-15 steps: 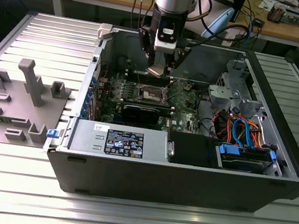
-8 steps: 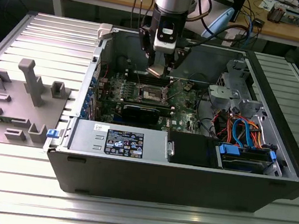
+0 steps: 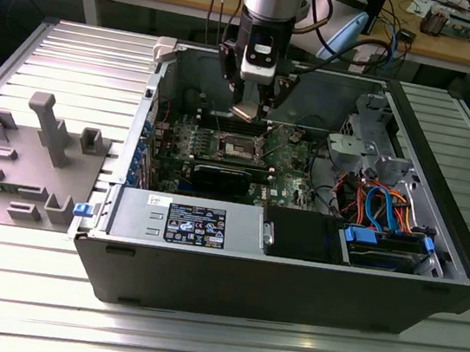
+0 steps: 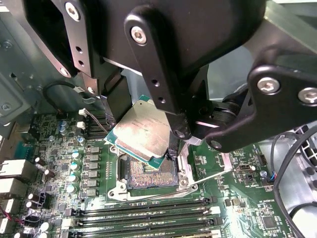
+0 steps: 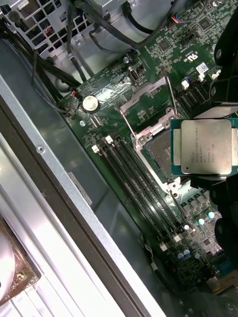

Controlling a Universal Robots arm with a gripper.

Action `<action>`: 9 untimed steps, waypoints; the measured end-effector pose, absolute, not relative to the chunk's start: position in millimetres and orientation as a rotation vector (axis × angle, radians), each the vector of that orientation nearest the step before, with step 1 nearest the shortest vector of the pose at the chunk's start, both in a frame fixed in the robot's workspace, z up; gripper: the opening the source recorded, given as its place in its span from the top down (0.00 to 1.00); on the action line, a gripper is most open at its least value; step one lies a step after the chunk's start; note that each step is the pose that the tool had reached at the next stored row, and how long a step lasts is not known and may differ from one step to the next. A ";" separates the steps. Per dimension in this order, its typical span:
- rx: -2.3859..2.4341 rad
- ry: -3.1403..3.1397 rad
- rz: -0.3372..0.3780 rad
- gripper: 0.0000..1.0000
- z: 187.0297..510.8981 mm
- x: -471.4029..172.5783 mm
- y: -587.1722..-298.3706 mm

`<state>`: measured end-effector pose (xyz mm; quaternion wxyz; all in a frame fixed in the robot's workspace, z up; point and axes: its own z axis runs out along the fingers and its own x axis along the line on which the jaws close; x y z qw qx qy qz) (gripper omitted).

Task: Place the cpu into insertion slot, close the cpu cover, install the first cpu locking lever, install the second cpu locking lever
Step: 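Place the cpu into insertion slot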

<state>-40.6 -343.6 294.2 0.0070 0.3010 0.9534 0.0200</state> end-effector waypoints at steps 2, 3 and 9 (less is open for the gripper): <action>0.946 2.980 0.062 0.45 294.2 -40.7 -343.6; 0.951 2.979 0.062 0.45 294.2 -40.7 -343.5; 0.975 2.971 0.062 0.45 294.0 -40.6 -343.5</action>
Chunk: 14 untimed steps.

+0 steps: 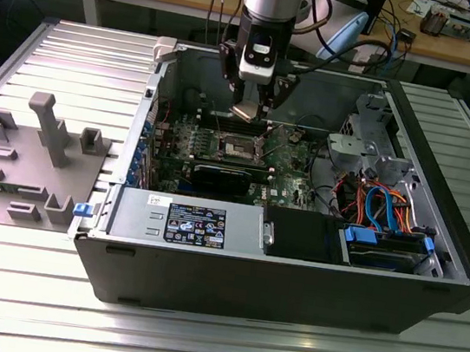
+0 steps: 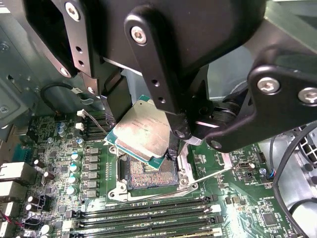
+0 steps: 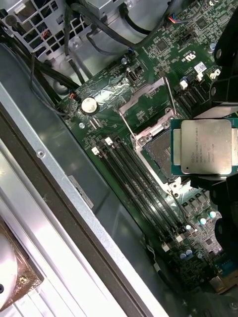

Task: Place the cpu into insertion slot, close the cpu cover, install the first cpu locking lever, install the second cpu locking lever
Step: 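Place the cpu into insertion slot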

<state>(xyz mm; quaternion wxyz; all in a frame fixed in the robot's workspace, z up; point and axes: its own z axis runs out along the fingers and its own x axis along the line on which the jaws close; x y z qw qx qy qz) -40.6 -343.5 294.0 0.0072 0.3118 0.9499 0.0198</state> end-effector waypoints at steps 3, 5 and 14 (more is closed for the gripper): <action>0.983 2.968 0.062 0.45 293.9 -40.6 -343.6; 0.990 2.965 0.062 0.45 293.8 -40.6 -343.6; 1.021 2.954 0.062 0.45 293.5 -40.6 -343.5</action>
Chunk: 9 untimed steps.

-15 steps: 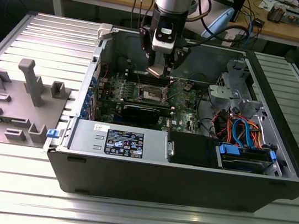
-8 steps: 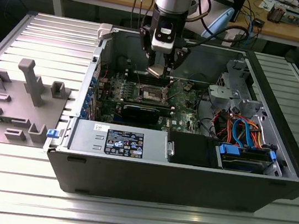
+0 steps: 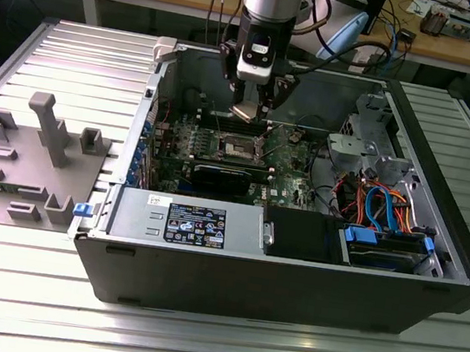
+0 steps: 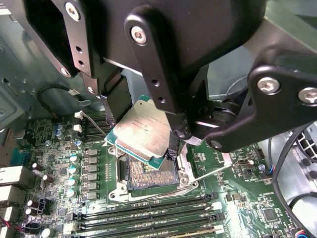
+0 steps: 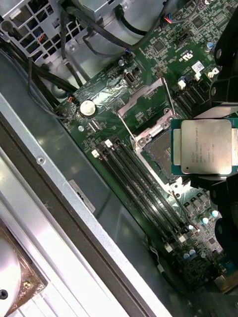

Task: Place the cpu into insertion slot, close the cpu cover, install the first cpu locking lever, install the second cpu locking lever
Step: 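Place the cpu into insertion slot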

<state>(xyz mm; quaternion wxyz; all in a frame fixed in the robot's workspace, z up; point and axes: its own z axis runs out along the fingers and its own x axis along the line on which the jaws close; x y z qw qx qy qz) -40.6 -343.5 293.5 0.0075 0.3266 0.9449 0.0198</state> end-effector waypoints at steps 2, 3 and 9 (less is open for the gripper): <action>1.029 2.951 0.062 0.45 293.4 -40.6 -343.5; 1.035 2.949 0.062 0.45 293.3 -40.7 -343.5; 1.061 2.940 0.061 0.45 293.1 -40.6 -343.6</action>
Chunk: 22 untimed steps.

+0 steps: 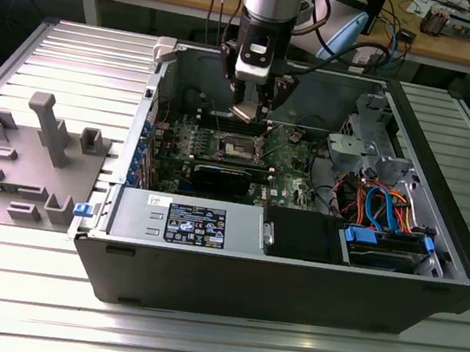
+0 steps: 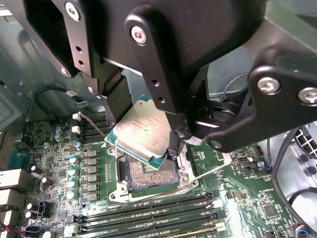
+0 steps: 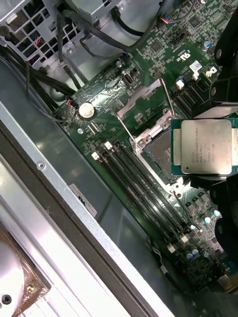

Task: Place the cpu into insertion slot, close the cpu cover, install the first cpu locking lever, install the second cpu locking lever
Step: 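Place the cpu into insertion slot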

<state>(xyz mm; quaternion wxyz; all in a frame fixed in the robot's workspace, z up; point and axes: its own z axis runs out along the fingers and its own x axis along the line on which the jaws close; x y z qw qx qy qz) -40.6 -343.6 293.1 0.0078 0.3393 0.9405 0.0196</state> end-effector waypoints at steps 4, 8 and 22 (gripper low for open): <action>1.078 2.933 0.061 0.45 292.9 -40.6 -343.5; 1.089 2.929 0.061 0.45 292.8 -40.7 -343.6; 1.134 2.911 0.061 0.45 292.4 -40.7 -343.6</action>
